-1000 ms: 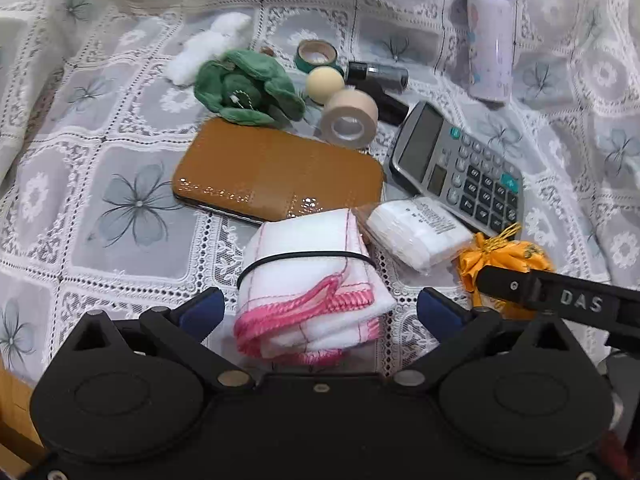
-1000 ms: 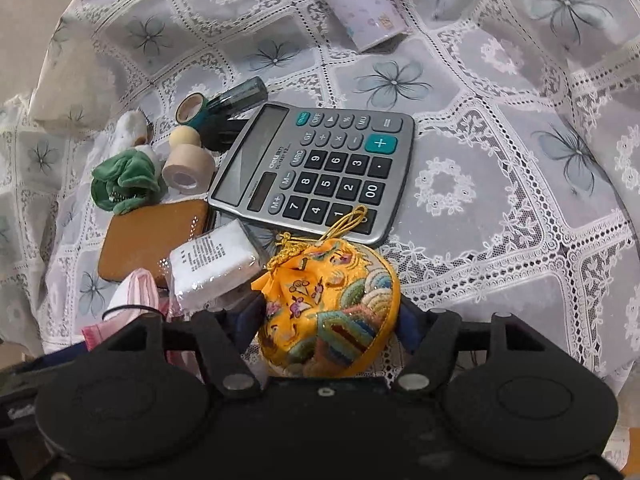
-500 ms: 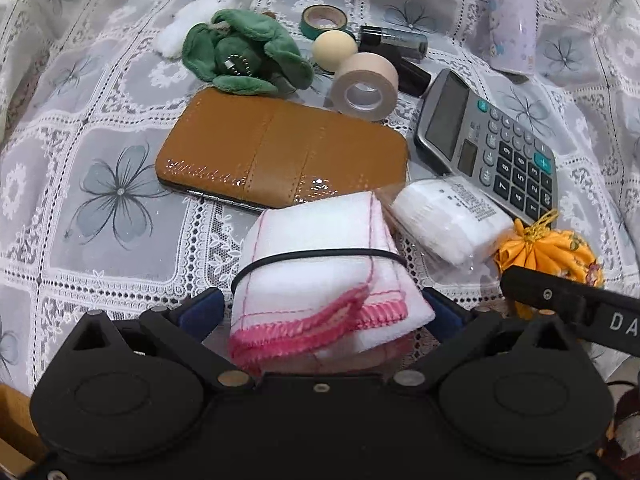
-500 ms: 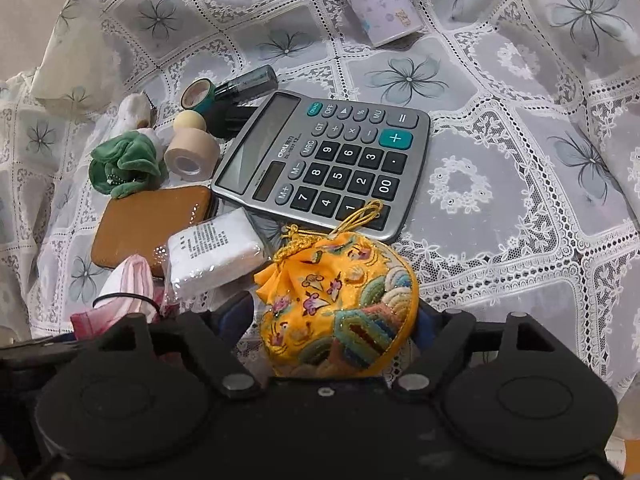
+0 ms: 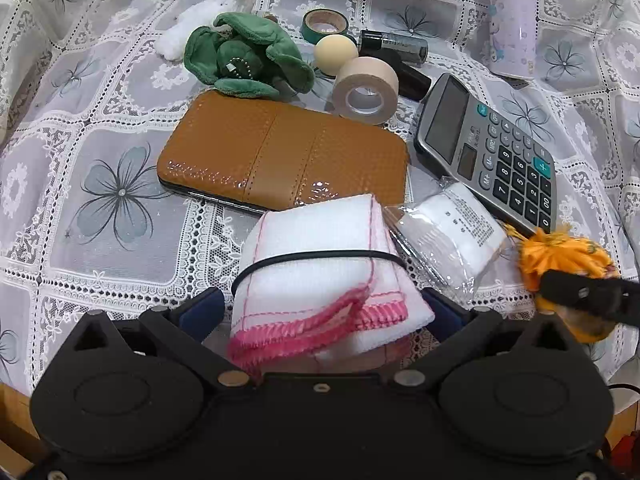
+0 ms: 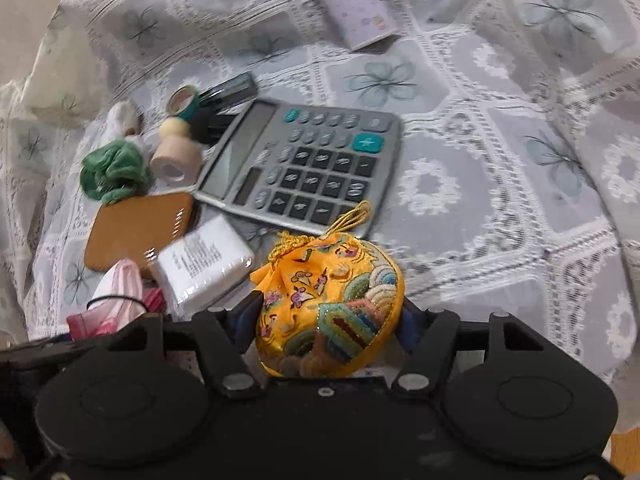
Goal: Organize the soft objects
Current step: 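Grasp the towel with the left tool while the right tool grasps the yellow pouch, then carry the towel into the basket and open the left tool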
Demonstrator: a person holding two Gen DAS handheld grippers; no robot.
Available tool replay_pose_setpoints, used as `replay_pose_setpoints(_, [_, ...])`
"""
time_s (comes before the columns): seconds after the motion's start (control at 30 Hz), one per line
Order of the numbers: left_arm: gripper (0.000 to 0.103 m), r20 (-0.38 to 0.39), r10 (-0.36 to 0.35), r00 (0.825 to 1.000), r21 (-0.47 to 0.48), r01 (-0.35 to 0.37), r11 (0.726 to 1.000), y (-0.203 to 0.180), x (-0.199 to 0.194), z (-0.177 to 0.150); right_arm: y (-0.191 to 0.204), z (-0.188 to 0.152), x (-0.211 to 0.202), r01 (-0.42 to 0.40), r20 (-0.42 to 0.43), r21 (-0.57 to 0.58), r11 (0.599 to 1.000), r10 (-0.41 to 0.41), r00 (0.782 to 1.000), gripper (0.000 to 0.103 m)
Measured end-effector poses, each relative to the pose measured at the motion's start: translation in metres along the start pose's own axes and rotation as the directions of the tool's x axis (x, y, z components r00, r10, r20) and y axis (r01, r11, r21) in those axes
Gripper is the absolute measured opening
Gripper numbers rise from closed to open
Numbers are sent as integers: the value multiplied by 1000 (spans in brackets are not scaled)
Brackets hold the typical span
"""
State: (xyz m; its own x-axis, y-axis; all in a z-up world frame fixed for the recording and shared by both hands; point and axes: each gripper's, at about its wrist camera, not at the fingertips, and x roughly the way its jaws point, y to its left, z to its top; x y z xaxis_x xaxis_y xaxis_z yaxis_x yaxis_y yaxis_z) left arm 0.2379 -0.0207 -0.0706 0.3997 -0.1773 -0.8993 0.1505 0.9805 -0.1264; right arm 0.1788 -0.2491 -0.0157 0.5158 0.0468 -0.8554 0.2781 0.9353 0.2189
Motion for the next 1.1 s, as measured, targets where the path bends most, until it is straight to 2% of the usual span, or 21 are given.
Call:
replay_pose_setpoints(0.2, [98,9,-1,1000,-1,1,1000,0,-3,-2,-27,2,-11,20,15,85,996,-21,1000,65])
replay_pose_setpoints(0.37, [85,31,-12,999,15,11,1000,-1,-7,-4,-35,-2,-18,43,36,101,994,-47,998,65])
replay_pose_setpoints(0.43, [83,47,-15,999,19,14,1000,-1,-9,-4,-36,-5,-20,39,35,106,994,-43,998,65])
replay_pose_setpoints(0.8, [83,112,-18,994,36,14,999,-6,-39,-14,-29,-18,-44,17,67,86,996,-23,998,65])
replay_pose_setpoints(1.1, [83,149,-49,988,29,45,999,-6,-79,-42,-25,-41,-73,-20,95,65,998,14,995,65])
